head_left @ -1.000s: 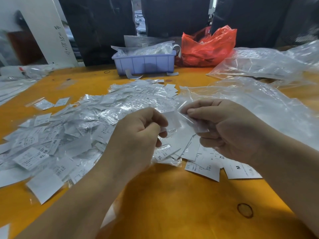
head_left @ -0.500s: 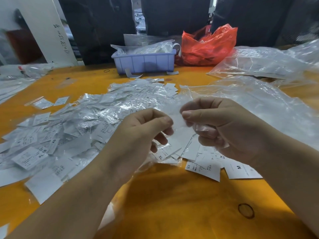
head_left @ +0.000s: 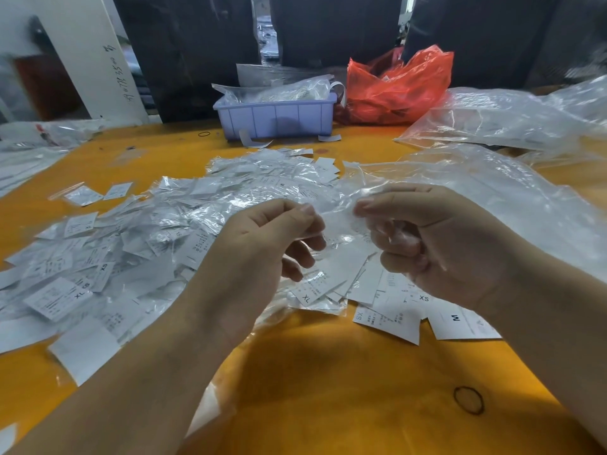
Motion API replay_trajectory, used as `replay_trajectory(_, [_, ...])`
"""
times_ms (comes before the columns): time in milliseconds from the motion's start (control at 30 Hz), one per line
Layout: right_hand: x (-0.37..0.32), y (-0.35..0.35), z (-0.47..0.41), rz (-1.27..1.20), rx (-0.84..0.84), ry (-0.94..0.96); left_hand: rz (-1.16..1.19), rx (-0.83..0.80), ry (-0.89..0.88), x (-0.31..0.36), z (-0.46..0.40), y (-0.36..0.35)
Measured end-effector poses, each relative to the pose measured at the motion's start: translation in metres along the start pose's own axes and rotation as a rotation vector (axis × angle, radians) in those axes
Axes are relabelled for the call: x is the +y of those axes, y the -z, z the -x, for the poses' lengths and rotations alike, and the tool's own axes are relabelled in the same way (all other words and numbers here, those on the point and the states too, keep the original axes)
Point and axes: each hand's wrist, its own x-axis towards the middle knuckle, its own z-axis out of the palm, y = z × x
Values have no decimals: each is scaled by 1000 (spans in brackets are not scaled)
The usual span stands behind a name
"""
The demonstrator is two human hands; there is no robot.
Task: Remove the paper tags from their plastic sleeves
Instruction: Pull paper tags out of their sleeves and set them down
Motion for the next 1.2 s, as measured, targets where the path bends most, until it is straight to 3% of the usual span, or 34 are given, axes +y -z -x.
replay_trajectory(467, [-3, 8, -1, -108, 137, 17, 13, 81, -55, 5, 3, 2])
replay_trajectory(1200, [-2, 3, -1, -122, 102, 18, 124, 90, -19, 3, 0, 1])
